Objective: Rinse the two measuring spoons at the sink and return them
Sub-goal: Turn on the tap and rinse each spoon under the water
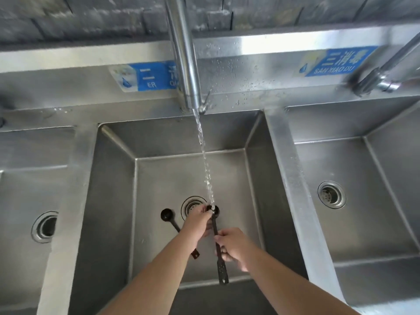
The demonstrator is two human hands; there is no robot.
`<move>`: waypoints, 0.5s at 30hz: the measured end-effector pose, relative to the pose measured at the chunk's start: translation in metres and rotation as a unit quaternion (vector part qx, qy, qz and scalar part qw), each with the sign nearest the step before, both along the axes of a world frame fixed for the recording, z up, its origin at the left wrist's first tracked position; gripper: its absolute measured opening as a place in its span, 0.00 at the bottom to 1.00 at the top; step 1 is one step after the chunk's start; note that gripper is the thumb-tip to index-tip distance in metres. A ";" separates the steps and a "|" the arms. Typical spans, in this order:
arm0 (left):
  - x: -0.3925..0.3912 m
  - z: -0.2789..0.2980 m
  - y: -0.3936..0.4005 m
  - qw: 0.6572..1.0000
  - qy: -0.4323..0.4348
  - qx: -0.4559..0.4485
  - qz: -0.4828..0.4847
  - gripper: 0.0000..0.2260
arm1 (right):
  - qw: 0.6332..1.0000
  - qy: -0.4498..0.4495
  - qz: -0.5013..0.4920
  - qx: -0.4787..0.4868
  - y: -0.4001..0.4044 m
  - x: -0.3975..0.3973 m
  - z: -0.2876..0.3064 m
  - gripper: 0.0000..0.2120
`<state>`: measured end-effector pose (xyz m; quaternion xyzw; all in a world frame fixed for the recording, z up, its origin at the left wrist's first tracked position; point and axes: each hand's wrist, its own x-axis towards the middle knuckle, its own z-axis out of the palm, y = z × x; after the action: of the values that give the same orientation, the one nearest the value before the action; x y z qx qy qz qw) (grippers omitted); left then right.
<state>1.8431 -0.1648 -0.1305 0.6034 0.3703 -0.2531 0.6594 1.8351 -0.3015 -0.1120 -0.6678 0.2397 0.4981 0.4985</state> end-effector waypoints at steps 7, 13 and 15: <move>0.008 0.057 -0.001 0.996 -0.066 -0.040 0.049 0.11 | 0.998 -0.054 -0.035 0.009 -0.006 -0.004 0.073 0.06; 0.015 0.090 -0.005 0.987 -0.087 -0.065 0.121 0.13 | 0.989 -0.106 -0.063 0.079 -0.019 -0.012 0.105 0.06; 0.020 0.100 -0.004 0.988 -0.093 -0.037 0.114 0.12 | 0.985 -0.110 -0.068 0.115 -0.023 -0.012 0.114 0.07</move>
<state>1.8627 -0.1691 -0.0305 0.5534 0.3636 -0.1328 0.7375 1.8227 -0.3247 0.0019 -0.6389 0.1697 0.4109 0.6279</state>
